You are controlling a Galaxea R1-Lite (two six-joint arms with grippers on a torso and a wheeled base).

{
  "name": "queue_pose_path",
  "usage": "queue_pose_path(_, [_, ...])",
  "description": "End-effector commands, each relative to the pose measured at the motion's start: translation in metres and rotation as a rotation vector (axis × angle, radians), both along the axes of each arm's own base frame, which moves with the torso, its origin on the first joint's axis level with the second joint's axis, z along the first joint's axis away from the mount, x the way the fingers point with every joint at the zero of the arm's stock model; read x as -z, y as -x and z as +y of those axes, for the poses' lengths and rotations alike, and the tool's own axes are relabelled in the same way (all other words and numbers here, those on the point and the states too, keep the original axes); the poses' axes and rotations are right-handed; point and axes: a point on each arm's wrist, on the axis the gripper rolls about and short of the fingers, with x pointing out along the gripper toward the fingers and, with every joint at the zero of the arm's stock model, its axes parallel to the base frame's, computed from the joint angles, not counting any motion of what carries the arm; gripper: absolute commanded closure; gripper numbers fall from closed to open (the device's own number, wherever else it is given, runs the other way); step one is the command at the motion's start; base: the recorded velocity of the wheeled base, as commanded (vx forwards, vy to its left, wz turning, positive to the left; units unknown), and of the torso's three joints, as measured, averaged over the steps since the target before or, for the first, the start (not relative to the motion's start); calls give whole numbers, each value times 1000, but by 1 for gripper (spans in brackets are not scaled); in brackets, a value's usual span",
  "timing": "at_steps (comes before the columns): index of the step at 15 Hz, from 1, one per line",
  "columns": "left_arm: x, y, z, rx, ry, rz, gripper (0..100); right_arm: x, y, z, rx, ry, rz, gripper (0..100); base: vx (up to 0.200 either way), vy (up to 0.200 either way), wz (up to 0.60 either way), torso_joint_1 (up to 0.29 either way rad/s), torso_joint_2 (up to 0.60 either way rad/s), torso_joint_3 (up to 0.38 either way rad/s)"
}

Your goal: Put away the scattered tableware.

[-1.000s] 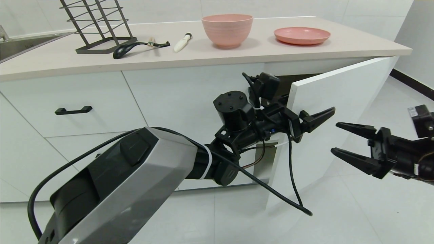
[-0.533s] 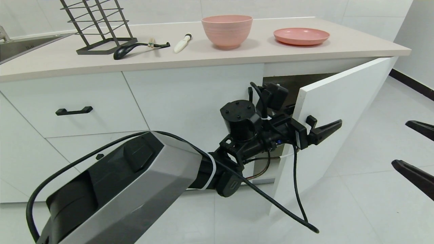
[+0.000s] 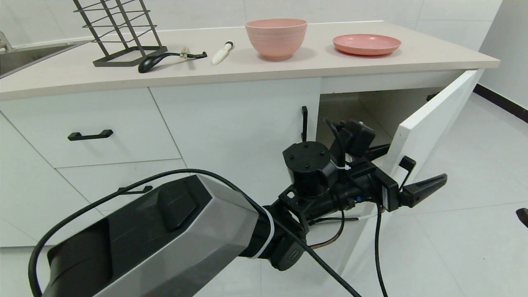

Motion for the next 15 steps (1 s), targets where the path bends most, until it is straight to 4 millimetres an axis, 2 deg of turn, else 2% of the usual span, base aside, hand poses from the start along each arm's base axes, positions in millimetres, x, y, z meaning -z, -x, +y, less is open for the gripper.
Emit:
queue_pose_path(1, [-2,15,-10,36,5,-3,0,-7,9,1,8,18,-62,0,0,0,0,0,0,0])
queue_pose_path(5, [8,32,-26,73,-7,10,0,-11,12,2,15,31,-98,0,0,0,0,0,0,0])
queue_pose_path(10, [22,32,-38,78,10,1,0,-18,11,1,15,36,-124,0,0,0,0,0,0,0])
queue_pose_path(15, [29,40,-51,93,31,-2,0,-24,11,1,16,43,-154,0,0,0,0,0,0,0])
